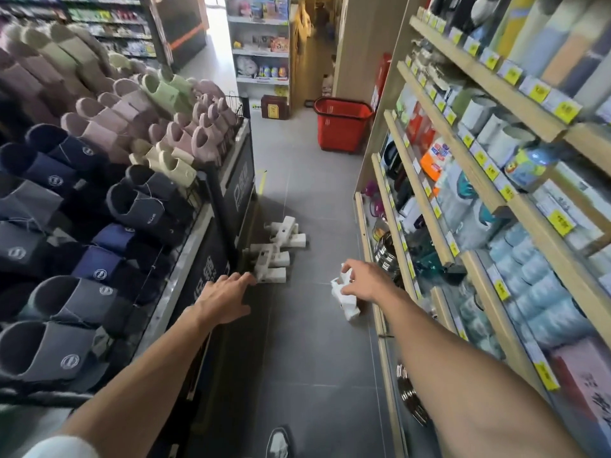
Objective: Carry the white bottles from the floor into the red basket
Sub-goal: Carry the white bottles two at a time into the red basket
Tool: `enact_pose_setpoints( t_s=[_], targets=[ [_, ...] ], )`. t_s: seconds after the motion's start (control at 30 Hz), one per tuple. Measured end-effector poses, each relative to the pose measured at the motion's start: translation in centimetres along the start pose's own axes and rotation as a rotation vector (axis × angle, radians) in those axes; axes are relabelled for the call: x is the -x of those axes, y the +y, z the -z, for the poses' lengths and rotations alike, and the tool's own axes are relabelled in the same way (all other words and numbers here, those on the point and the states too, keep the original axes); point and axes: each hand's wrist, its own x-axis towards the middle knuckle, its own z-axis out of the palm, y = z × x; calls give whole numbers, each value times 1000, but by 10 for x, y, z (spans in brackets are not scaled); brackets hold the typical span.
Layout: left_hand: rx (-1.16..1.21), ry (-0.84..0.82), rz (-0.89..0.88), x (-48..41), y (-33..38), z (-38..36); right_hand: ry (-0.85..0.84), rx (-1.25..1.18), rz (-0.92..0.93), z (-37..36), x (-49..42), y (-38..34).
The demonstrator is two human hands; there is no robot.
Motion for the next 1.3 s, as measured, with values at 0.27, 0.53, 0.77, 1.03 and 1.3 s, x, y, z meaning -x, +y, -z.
enact_pose_setpoints(
  t_s=[0.27,0.53,0.77,1.03,1.3],
  targets=[
    [63,-63,-22,-78,-11,18,-44,-38,-21,26,-52,4],
    [76,-92,10,-160,8,30,-77,-98,-29,52,-135,32],
    [66,-101,78,-214,14,46,-148,-97,20,78,-204,44],
    [69,-84,133,-268,14,60,-185,-76,55,95,-275,32],
    [108,-127,141,-334,-27,69,-218,-4,53,111,-350,8]
  ],
)
